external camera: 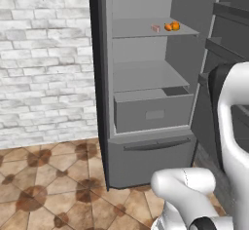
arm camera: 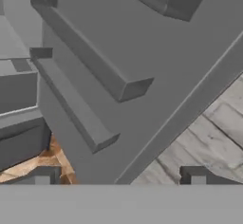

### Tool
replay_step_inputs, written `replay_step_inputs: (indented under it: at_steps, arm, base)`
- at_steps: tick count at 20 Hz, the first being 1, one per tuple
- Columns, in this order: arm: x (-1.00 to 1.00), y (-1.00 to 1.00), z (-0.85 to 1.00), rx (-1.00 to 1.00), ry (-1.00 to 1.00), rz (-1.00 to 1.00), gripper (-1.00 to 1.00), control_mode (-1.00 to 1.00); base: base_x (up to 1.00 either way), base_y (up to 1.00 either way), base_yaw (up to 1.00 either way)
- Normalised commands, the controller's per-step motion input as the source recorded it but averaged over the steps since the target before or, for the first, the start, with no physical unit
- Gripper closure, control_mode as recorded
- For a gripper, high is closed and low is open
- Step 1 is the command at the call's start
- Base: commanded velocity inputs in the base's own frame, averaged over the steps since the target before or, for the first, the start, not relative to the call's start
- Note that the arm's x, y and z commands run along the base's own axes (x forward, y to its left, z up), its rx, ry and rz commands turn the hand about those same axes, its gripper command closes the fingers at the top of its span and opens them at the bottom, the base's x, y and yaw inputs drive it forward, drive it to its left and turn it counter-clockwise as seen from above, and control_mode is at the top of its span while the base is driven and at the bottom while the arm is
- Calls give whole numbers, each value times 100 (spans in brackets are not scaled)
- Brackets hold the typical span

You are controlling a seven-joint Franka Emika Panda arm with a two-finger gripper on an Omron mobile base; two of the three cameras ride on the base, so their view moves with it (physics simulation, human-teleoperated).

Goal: Open the fridge, remove the orange, carrot, and steak, and place them on any counter.

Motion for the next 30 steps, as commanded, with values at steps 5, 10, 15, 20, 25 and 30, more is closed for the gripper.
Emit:
replay_step_inputs:
  at_steps: [5, 10, 15, 20, 25, 30]
  arm:
    - [7, 92, -40, 20, 1, 71, -100, -100]
    - [8, 66, 30, 20, 4, 71, -100, -100]
    - [-17, 13, 78, 24, -3, 17, -100, -100]
    - [0, 19, 3, 1, 3, 0, -100, -100]
    - [-1, 25, 0, 0, 0, -7, -100, -100]
    - [-17, 16, 0, 0, 0, -16, -100, -100]
  base:
    - [0, 0, 0]
    - [0, 0, 0]
    - [0, 0, 0]
    - [0, 0, 0]
    - [0, 0, 0]
    - [0, 0, 0]
